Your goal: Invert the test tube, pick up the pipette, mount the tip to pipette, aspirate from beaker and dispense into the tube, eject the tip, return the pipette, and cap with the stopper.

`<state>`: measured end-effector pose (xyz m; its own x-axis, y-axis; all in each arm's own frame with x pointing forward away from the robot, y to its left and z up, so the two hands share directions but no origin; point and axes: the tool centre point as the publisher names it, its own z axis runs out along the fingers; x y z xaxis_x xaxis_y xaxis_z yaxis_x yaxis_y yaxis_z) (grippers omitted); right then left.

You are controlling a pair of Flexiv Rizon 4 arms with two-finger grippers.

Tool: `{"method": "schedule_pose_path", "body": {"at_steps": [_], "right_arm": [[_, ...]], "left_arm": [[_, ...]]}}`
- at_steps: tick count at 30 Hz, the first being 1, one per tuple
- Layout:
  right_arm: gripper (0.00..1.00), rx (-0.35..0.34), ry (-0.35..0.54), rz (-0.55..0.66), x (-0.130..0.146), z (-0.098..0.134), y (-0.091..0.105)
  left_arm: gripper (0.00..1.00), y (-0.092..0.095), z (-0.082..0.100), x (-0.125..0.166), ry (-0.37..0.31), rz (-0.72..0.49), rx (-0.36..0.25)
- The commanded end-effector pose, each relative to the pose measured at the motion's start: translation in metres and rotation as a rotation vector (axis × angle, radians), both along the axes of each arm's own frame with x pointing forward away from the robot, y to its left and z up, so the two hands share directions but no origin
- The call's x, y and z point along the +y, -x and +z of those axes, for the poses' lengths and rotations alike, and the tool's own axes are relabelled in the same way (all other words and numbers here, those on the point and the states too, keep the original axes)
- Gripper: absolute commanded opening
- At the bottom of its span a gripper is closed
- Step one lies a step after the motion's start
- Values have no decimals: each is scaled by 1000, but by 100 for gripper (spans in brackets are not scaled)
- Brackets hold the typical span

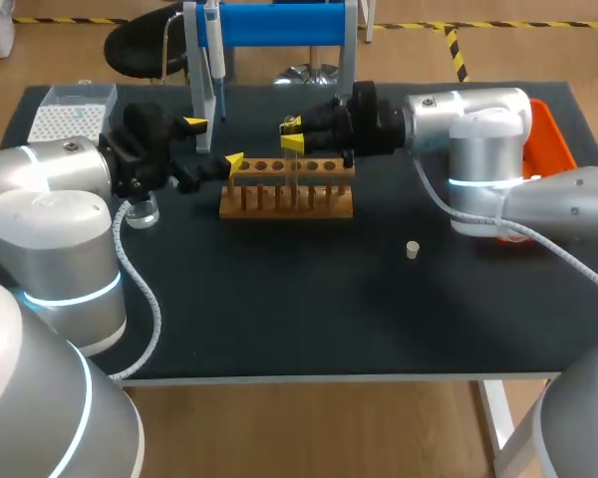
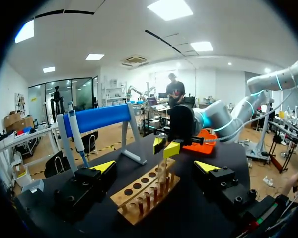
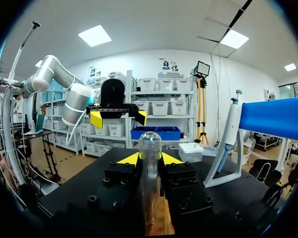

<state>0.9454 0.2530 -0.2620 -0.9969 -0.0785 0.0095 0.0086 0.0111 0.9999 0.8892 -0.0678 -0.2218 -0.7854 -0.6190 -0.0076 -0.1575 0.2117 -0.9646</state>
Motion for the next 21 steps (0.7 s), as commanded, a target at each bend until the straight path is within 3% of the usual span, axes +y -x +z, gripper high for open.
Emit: {"method": "schedule_pose_path", "body": {"at_steps": [1,21], "right_arm": [[0,2,8,-15,-2,6,3],[0,9,1,-46,-6,26,0]], "left_arm": [[100,0,-1,1,3,0,-3],[100,0,-1,1,3,0,-3]]}}
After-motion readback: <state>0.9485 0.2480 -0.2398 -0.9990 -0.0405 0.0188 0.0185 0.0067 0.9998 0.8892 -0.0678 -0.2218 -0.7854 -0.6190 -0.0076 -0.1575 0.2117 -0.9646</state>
